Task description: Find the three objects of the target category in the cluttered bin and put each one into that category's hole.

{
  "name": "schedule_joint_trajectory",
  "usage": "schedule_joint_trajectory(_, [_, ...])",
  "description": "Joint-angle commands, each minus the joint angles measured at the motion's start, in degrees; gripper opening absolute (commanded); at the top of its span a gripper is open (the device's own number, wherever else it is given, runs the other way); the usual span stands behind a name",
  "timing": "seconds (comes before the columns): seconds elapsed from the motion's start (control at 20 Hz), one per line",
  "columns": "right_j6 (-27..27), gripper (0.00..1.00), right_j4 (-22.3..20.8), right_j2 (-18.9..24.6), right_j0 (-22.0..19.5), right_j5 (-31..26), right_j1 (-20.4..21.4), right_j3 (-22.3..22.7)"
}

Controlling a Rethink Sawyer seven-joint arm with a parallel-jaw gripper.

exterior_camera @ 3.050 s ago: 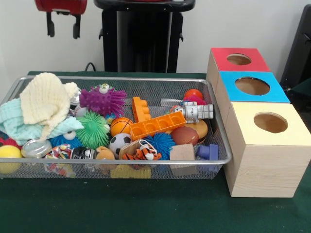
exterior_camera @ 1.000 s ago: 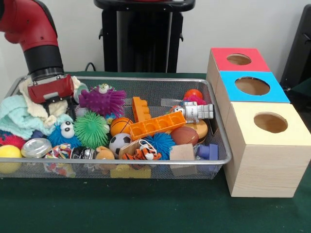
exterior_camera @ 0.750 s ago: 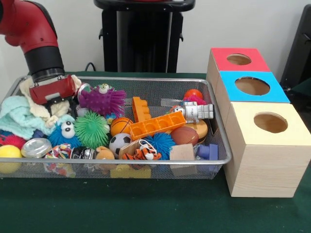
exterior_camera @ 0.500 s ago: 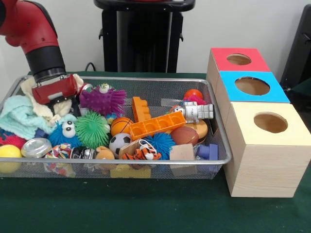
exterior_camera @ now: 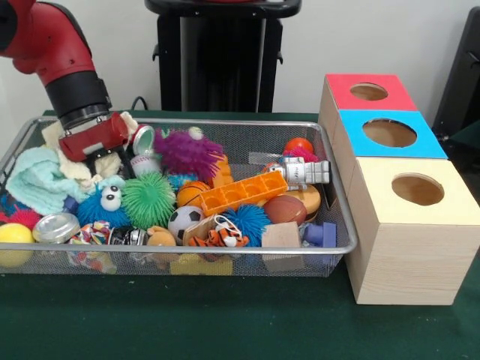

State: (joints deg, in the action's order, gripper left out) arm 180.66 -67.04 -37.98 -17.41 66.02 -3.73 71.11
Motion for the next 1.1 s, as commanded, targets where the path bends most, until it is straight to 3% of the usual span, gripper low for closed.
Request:
schedule_joint_trajectory(0.05, [33.3, 1.0, -4.2, 16.9, 1.2, -5.7, -6.6, 15.6])
schedule_joint_trajectory(0.2, [33.9, 1.0, -1.1, 18.2, 1.0, -8.2, -5.2, 18.0])
schedule_joint_trajectory(0.45, [35.4, 1.0, 0.5, 19.8, 0.8, -10.4, -3.3, 20.4])
schedule_joint_trajectory(1.1, [37.9, 1.0, -2.4, 23.5, -0.9, -13.5, 0.0, 22.8])
